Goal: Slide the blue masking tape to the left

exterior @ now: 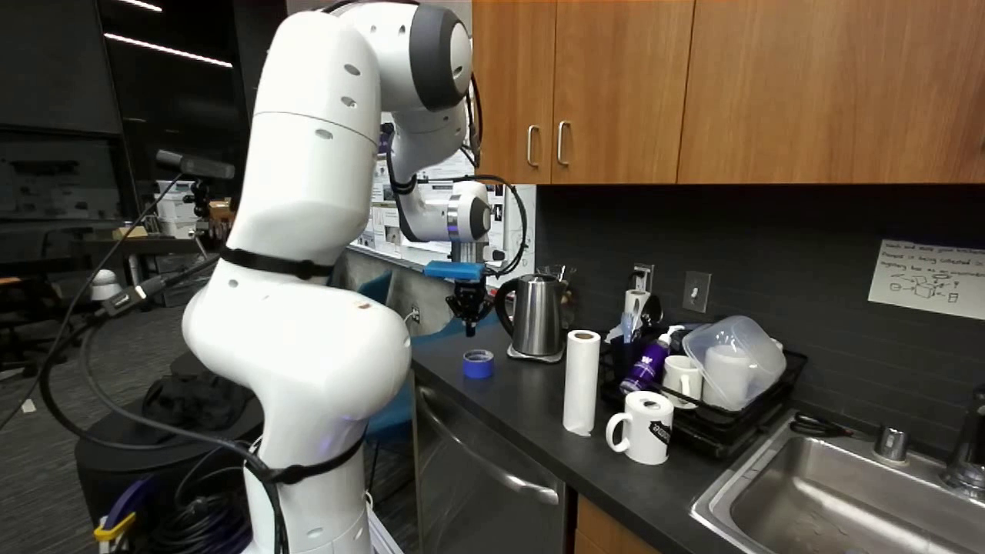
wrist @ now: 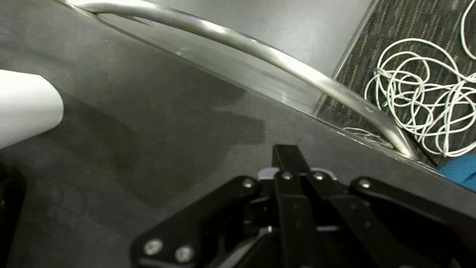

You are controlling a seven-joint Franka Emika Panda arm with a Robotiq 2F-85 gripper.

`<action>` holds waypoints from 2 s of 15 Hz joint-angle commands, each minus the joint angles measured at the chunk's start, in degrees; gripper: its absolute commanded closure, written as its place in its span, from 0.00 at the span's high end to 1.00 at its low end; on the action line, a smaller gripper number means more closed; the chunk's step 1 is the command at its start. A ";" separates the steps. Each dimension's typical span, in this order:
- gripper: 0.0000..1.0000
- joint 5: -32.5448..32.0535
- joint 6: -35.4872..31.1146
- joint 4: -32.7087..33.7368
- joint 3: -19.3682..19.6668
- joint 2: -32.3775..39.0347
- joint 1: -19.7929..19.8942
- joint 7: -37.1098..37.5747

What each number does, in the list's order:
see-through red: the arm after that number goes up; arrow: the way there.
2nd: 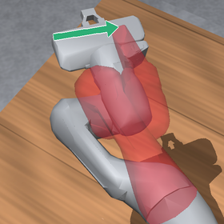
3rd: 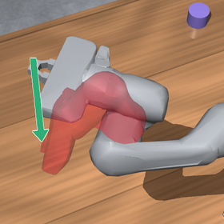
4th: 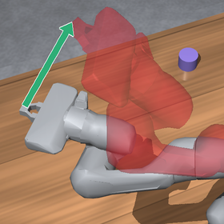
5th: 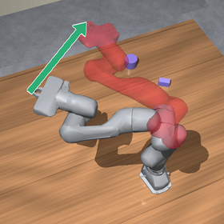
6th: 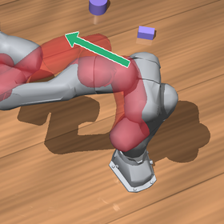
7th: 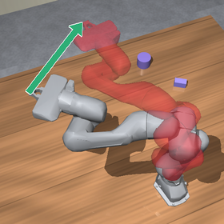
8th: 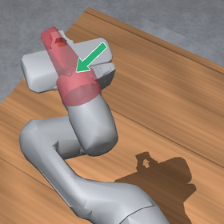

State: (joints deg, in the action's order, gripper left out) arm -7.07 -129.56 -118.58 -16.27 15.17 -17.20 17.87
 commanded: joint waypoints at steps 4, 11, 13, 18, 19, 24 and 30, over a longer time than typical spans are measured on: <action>0.00 -2.52 0.65 7.61 3.09 8.34 -4.00 1.09; 0.00 -1.77 0.09 8.01 5.50 11.56 -4.49 0.64; 0.00 -2.17 -0.37 9.04 6.39 13.50 -4.53 0.61; 0.00 -2.50 -0.77 13.96 8.27 19.31 -4.85 -0.17; 0.00 -2.73 -0.66 15.19 8.57 20.51 -5.08 -0.22; 0.00 -4.50 1.12 21.10 9.33 25.44 -7.45 -0.54; 0.00 -7.49 5.23 25.73 9.14 26.06 -11.54 -1.14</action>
State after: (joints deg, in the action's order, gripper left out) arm -12.50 -127.61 -95.70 -7.81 41.10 -26.41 17.37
